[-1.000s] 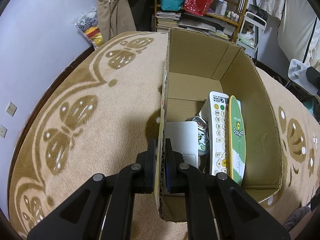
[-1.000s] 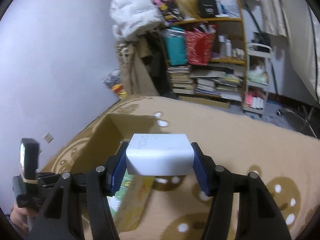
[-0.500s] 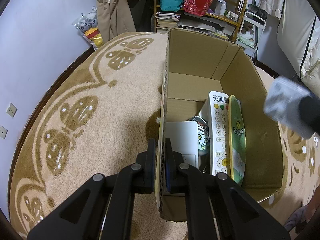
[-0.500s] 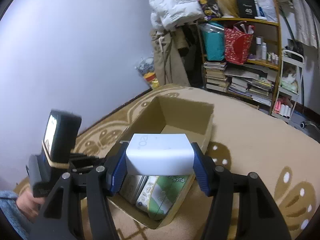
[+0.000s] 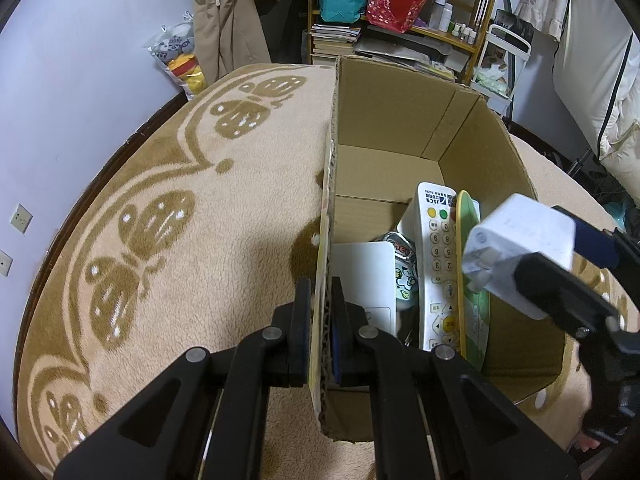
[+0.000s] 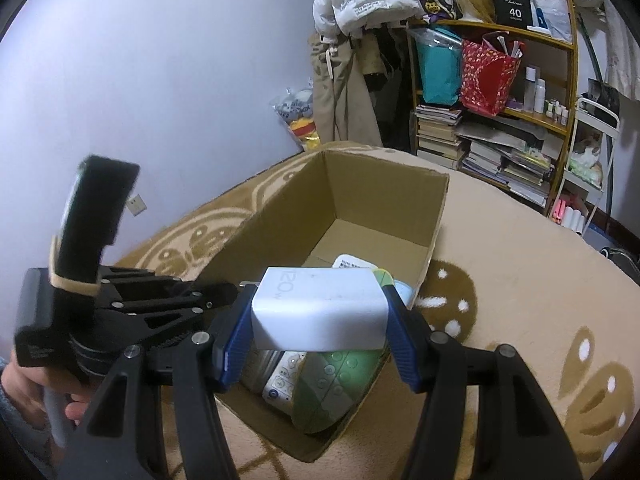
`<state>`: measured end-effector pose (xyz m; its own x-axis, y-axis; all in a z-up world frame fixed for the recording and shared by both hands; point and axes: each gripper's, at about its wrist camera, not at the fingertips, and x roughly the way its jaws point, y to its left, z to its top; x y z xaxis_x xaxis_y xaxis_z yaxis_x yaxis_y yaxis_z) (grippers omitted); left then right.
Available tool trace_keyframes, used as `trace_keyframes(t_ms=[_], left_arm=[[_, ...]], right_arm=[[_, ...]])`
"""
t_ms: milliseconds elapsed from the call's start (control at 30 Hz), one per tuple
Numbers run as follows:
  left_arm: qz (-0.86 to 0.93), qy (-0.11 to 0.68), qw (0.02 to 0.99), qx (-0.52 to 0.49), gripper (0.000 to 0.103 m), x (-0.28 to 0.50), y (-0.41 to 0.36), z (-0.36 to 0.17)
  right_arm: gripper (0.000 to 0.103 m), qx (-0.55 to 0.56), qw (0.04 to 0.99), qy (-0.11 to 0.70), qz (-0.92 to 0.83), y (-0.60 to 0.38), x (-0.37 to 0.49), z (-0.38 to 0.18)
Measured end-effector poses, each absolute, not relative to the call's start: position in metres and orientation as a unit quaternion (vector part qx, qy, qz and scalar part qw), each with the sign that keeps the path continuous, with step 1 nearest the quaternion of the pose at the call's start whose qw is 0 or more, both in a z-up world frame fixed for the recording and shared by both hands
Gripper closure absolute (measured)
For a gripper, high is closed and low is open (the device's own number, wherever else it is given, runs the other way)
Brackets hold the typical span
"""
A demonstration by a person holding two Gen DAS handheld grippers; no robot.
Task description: Organize rigid objects
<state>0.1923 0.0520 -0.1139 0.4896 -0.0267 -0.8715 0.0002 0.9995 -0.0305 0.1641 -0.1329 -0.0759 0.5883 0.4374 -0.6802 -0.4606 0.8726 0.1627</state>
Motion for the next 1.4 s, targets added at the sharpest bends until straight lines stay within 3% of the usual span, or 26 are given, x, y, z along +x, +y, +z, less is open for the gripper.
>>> trace_keyframes(t_ms=[667,767,1000,1067,1133,1300,1400], left_arm=[[-0.011,0.505,0.863,-0.015,0.094,0.191,0.05,-0.113],[-0.012,0.504,0.863,-0.014,0.094,0.19,0.05,-0.114],[-0.01,0.507,0.862,-0.014,0.093,0.19,0.05,-0.114],[-0.009,0.506,0.862,-0.015,0.093,0.191,0.051,-0.113],[-0.008,0.505,0.863,-0.014,0.093,0.19,0.051,-0.11],[0.003,0.483,0.875,-0.008,0.082,0.185,0.052,-0.088],[0.008,0.463,0.886,-0.001,0.064,0.179,0.051,-0.073]], right_arm=[[0.038,-0.062,0.894,0.367,0.251,-0.122,0.157,-0.072],[0.026,-0.05,0.896,0.369,0.24,-0.128,0.16,-0.072],[0.022,0.011,0.884,0.4,0.241,-0.147,0.172,-0.073],[0.012,0.023,0.885,0.404,0.232,-0.154,0.173,-0.071],[0.012,0.021,0.887,0.404,0.225,-0.157,0.171,-0.069],[0.011,0.021,0.889,0.408,0.207,-0.166,0.163,-0.062],[0.006,0.019,0.894,0.405,0.194,-0.172,0.157,-0.057]])
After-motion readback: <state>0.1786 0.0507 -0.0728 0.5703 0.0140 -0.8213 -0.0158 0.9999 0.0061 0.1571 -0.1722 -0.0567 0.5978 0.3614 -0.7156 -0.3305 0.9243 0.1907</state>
